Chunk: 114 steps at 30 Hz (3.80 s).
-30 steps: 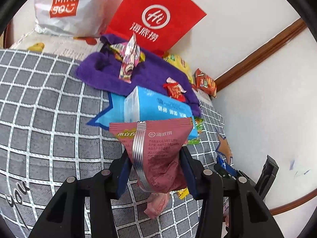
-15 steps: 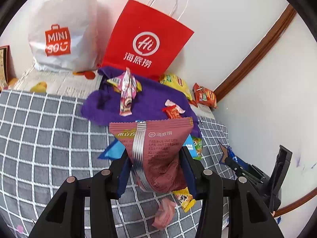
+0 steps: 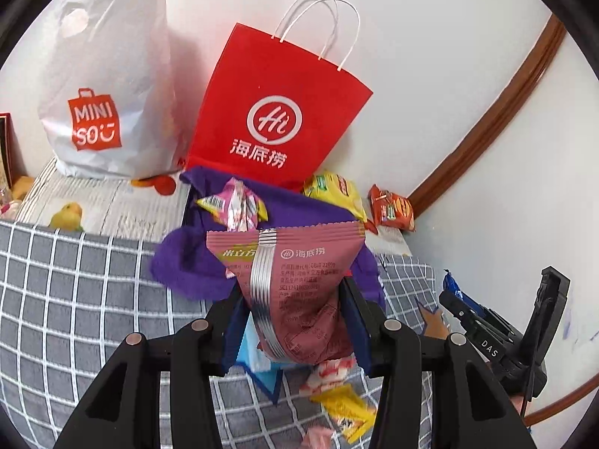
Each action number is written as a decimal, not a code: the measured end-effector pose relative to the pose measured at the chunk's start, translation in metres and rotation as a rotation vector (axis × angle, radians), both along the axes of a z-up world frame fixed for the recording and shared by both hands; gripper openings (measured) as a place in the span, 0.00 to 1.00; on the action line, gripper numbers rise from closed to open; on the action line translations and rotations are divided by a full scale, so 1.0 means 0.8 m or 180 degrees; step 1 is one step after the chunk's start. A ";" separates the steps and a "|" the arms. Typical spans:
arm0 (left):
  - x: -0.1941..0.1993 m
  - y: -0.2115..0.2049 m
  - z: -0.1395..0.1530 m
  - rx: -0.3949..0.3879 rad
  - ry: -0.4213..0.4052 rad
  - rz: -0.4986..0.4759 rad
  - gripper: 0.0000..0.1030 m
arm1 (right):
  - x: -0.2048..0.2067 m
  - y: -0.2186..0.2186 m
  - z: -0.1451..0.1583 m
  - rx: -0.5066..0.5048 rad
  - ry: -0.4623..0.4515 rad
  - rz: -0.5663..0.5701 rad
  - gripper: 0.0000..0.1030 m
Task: Organize snacks
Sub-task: 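Carry the blue packet and pink bag with both tools over the purple towel, then open the right tool onto the towel while the left tool releases the pink bag, then grasp the green triangular bag with the right tool while the left tool approaches the pink cake packet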
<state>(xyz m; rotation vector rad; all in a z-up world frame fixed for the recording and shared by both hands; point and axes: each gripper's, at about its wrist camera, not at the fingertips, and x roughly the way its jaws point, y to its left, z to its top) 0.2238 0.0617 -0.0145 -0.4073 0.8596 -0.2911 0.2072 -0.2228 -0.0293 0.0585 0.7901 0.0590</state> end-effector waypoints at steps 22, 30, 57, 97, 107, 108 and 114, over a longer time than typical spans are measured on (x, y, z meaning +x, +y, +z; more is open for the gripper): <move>0.107 -0.026 -0.004 -0.0037 0.0011 0.0056 0.44 | 0.142 0.011 -0.009 0.0020 0.0032 0.0145 0.38; 0.148 -0.034 -0.042 -0.0109 0.0182 0.0043 0.44 | 0.183 0.011 -0.044 -0.0020 0.0228 0.0192 0.38; 0.176 -0.026 -0.092 -0.0108 0.0499 -0.0037 0.44 | 0.217 0.013 -0.141 -0.0118 0.1239 0.0417 0.38; 0.184 -0.065 -0.108 -0.0045 0.0427 -0.0196 0.73 | 0.205 0.000 -0.096 0.0034 0.0849 0.0274 0.57; 0.172 -0.067 -0.093 0.0025 0.0371 -0.0223 0.73 | 0.163 -0.019 -0.068 -0.0192 0.0387 -0.0056 0.57; 0.171 -0.067 -0.091 0.0053 0.0366 -0.0215 0.73 | 0.158 -0.022 -0.068 -0.0191 0.0389 -0.0063 0.57; 0.157 -0.069 -0.068 0.0104 0.0284 -0.0224 0.73 | 0.106 -0.038 -0.074 -0.0008 0.0462 0.0063 0.57</move>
